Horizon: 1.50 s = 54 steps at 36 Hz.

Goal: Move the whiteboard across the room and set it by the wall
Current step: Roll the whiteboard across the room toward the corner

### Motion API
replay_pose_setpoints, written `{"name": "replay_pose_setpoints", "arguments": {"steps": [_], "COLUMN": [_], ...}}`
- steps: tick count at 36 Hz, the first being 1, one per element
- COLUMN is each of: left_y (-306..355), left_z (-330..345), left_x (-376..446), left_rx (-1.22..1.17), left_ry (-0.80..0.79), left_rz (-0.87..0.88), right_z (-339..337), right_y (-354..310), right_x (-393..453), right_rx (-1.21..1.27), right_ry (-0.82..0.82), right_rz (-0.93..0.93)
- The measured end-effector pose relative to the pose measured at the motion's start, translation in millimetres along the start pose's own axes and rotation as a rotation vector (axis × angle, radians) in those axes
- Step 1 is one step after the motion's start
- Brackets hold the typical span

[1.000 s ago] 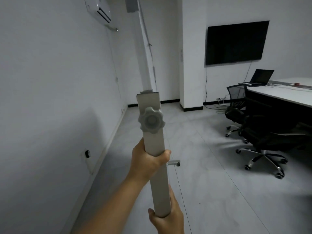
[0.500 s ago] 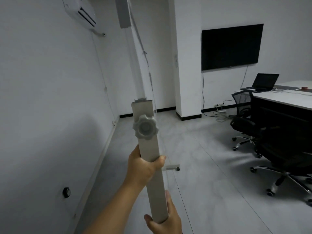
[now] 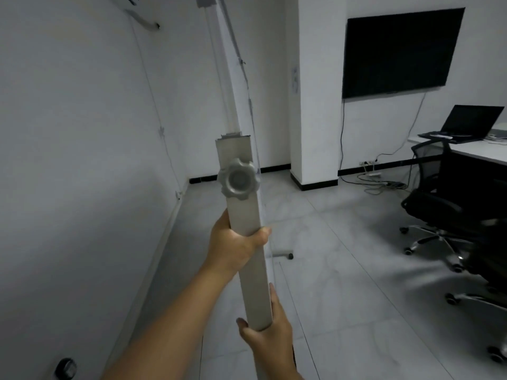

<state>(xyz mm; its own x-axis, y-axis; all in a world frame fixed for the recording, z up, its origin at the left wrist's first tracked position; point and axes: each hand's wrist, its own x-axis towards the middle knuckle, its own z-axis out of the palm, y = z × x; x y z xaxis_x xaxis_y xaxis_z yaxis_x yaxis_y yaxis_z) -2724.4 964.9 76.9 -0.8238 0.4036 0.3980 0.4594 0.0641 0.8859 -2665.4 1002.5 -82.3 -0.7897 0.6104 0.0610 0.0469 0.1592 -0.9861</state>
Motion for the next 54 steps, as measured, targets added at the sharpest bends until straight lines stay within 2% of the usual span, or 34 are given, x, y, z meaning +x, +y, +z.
{"name": "replay_pose_setpoints", "arguments": {"steps": [16,26,35,46,54], "left_y": [-128,-194,-262,-345,-408], "left_z": [16,29,41,43,53], "left_x": [297,459,605,794,937], "left_rx": [-0.057,-0.078,-0.084,-0.105,-0.117], "left_ry": [-0.001,0.018,0.037,-0.099,-0.105], "left_rz": [0.001,-0.037,0.029,0.075,0.068], "right_z": [91,135,181,243,278], "right_y": [5,12,20,15,14], "right_x": [310,484,638,829,979], "right_rx": [0.019,0.054,0.090,0.069,0.077], "right_ry": [0.083,0.067,0.150,0.244,0.291], "right_rz": [0.018,0.023,0.057,0.104,0.126]}}
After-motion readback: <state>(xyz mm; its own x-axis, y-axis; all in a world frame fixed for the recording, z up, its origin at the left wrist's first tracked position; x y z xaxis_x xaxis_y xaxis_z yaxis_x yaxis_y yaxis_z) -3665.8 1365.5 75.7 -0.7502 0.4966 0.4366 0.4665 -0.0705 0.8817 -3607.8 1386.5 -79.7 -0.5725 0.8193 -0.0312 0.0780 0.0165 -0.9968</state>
